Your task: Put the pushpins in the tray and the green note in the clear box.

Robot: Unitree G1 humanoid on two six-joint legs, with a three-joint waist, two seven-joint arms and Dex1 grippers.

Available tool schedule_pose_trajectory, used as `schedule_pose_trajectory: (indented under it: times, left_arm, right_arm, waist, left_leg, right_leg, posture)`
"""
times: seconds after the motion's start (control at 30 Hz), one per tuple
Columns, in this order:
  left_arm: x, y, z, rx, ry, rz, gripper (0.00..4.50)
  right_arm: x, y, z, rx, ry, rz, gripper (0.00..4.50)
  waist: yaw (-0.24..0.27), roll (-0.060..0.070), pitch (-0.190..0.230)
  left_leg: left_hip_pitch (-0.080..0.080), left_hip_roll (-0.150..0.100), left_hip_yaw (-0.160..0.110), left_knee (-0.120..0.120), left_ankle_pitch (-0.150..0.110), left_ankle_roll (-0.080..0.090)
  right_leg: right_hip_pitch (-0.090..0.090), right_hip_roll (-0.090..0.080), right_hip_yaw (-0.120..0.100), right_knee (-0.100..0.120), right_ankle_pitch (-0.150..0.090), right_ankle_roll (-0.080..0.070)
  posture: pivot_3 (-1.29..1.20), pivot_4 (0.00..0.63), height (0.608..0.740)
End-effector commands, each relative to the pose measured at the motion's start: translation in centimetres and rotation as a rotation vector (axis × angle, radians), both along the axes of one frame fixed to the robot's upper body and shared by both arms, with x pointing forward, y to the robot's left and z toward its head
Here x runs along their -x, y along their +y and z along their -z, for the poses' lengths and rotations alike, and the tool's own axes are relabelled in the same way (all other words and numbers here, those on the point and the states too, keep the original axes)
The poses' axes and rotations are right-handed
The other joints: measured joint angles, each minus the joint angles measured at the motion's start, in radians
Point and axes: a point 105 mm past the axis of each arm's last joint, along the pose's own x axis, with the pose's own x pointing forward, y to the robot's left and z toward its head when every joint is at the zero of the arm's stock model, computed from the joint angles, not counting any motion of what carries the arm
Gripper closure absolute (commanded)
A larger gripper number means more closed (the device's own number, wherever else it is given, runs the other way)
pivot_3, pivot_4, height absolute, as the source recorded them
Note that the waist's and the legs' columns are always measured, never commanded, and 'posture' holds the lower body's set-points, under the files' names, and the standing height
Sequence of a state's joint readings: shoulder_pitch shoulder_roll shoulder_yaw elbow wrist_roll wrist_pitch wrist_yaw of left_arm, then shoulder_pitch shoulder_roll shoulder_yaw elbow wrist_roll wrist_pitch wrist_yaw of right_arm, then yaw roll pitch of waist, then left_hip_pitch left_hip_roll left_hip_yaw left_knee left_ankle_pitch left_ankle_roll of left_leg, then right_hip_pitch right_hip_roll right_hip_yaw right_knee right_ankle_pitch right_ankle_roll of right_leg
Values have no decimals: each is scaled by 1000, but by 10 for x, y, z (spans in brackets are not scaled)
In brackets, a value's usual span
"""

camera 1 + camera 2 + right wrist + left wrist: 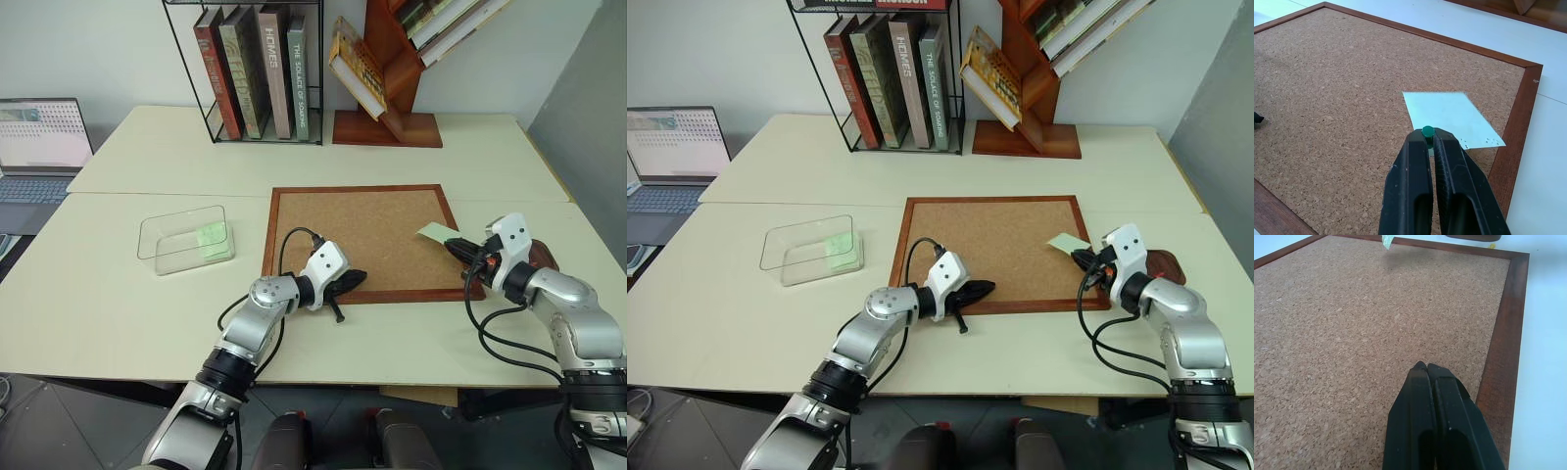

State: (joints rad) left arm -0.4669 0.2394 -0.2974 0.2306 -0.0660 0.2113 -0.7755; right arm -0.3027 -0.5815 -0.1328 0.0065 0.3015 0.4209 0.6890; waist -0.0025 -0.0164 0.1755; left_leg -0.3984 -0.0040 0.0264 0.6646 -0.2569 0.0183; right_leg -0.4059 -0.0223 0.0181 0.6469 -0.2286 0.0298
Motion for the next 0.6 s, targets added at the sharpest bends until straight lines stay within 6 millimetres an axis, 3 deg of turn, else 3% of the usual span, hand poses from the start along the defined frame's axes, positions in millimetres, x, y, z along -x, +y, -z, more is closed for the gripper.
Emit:
schedule_pose_trajectory:
  times: [0.03,0.23,0.47,0.57,0.6]
  left_arm:
    - [5,2,18,-45,52,-4,4500]
    - [1,-1,9,9,58,-24,4500]
    - [-11,-7,-54,279,80,-119,4500]
    - [-8,-4,-74,393,138,-146,4110]
    - [-7,-2,-78,422,162,-156,3795]
  right_arm:
    - [2,-6,-23,1,-70,1,4475]
    - [4,-5,-27,11,-85,-10,4475]
    - [8,11,-40,59,-158,-68,4475]
    - [9,22,-51,120,-236,-100,4500]
    - [9,25,-53,122,-252,-107,4500]
  waist:
    - [0,0,0]
    - [0,0,0]
    - [0,-2,1]
    - [-1,-3,2]
    - [-1,-3,2]
  left_leg:
    - [0,0,0,0,0,0]
    - [0,0,0,0,0,0]
    - [-2,0,-1,0,0,0]
    - [-3,0,-1,0,0,0]
    - [-3,0,-1,0,0,0]
  right_leg:
    - [0,0,0,0,0,0]
    - [0,0,0,0,0,0]
    - [-1,0,0,0,0,0]
    - [-2,0,-1,0,0,0]
    - [-3,0,0,-1,0,0]
  posture:
    - [0,150,740]
    - [0,150,740]
    - [0,150,740]
    - [0,150,740]
    - [0,150,740]
